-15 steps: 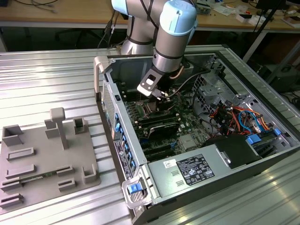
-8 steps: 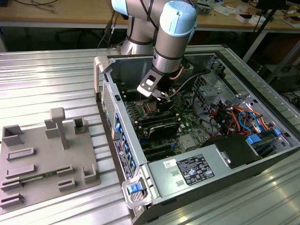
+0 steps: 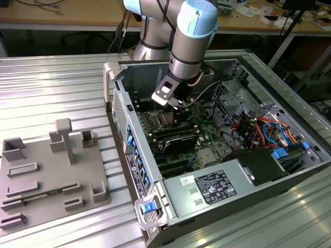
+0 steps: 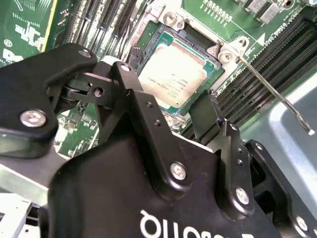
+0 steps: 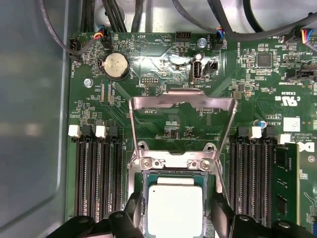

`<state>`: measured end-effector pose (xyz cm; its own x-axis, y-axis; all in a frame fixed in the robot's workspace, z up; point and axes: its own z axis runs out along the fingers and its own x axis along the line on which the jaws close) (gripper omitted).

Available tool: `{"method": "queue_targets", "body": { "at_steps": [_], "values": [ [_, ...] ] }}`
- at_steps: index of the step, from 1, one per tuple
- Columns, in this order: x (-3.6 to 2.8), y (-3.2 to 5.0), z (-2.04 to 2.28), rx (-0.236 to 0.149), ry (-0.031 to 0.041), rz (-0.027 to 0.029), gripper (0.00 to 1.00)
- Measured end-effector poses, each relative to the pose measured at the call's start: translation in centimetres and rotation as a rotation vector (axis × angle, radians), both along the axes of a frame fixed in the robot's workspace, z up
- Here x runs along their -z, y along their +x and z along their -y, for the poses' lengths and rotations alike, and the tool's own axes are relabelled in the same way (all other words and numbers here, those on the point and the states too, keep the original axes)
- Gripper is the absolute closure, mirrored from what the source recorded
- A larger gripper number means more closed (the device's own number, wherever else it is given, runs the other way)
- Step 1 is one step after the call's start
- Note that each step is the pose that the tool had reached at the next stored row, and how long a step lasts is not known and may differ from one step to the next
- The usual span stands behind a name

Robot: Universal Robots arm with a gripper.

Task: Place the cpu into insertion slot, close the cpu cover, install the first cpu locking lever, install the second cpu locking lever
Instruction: 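Place the cpu into insertion slot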

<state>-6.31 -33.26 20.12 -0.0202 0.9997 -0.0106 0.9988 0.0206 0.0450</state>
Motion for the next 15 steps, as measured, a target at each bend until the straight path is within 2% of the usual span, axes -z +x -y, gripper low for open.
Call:
{"method": "queue_targets", "body": {
  "at_steps": [4,13,14,15],
  "values": [
    [-0.3,0.0,0.0,0.0,0.0001,0.0001,0.33],
    [-0.26,0.0,0.0,0.0,0.0,0.0,0.33],
    [-0.26,0.0,0.0,0.0,-0.0001,-0.0001,0.34],
    [-0.24,0.0,0.0,0.0,0.0,0.0,0.42]
  ]
}}
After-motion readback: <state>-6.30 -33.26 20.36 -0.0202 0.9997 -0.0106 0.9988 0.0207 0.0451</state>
